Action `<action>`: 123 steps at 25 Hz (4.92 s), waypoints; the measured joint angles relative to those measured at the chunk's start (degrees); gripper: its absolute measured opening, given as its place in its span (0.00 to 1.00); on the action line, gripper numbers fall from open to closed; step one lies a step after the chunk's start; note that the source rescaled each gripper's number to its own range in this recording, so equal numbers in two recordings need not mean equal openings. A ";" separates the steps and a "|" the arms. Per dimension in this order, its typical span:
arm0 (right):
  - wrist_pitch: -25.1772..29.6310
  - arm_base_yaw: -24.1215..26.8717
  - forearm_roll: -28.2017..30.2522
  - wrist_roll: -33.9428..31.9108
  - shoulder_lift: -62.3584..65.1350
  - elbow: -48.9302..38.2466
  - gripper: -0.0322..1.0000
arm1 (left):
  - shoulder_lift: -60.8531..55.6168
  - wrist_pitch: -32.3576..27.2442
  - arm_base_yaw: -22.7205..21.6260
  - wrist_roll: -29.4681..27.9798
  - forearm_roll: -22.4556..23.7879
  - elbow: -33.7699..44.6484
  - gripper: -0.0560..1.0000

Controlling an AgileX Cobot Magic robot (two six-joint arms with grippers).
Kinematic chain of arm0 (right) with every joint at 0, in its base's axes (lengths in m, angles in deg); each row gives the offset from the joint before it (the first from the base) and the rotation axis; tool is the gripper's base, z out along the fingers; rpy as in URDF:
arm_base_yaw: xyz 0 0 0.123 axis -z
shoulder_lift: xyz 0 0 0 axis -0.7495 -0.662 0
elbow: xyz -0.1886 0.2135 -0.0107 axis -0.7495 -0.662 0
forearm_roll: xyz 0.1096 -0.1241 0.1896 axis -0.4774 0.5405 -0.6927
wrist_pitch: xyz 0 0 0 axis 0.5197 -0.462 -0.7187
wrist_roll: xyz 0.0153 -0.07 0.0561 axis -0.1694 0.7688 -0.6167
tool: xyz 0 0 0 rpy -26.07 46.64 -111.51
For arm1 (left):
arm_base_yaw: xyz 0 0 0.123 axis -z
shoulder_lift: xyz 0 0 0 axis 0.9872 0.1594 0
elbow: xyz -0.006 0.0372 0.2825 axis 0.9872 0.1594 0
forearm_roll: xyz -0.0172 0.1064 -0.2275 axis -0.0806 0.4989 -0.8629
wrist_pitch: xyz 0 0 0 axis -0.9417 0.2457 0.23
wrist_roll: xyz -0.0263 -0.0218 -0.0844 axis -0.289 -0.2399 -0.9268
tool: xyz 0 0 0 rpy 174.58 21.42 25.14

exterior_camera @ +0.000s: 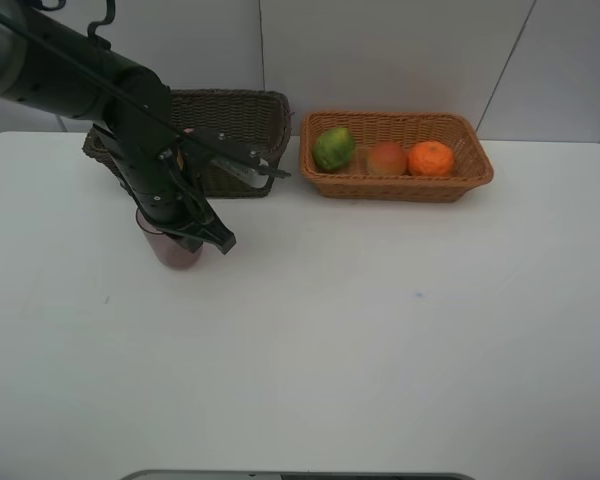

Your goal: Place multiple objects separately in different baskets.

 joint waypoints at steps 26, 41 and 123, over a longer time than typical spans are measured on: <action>0.00 0.00 0.00 0.00 0.00 0.00 0.78 | -3.90 -18.08 0.00 -9.53 0.39 -25.24 0.05; 0.00 0.00 0.00 0.00 0.00 0.00 0.78 | 9.43 4.92 -3.60 -9.93 4.13 -32.87 0.05; 0.00 0.00 0.00 0.00 0.00 0.00 0.78 | -103.14 -37.83 -8.91 -9.87 1.51 16.27 0.95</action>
